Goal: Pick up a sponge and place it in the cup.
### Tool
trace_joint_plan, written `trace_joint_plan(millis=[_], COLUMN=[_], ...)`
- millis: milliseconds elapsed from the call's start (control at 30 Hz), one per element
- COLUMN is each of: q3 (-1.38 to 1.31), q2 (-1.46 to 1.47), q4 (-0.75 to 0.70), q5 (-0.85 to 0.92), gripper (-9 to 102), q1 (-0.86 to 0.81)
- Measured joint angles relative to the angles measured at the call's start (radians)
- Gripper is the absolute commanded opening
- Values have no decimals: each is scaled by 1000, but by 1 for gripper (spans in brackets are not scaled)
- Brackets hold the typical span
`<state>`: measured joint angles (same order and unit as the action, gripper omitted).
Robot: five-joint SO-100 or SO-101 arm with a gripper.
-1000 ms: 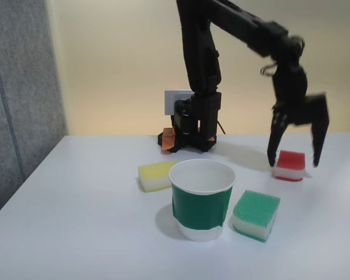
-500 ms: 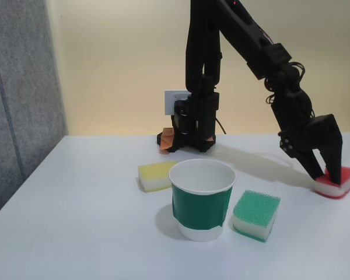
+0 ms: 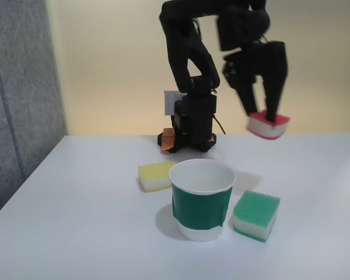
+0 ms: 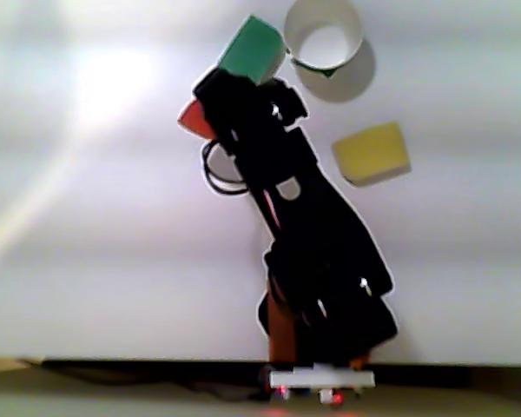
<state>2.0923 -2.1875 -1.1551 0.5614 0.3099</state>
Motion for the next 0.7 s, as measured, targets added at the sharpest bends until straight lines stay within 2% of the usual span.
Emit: trace_joint_plan(millis=[133, 300, 433, 600, 700], q3=[-156, -259, -281, -281, -281], q2=[124, 270, 348, 382, 383], q4=[66, 133, 153, 153, 153], q5=[362, 555, 551, 442, 407], gripper=[0, 0, 0, 2, 10], q1=[-281, -477, -512, -466, -405])
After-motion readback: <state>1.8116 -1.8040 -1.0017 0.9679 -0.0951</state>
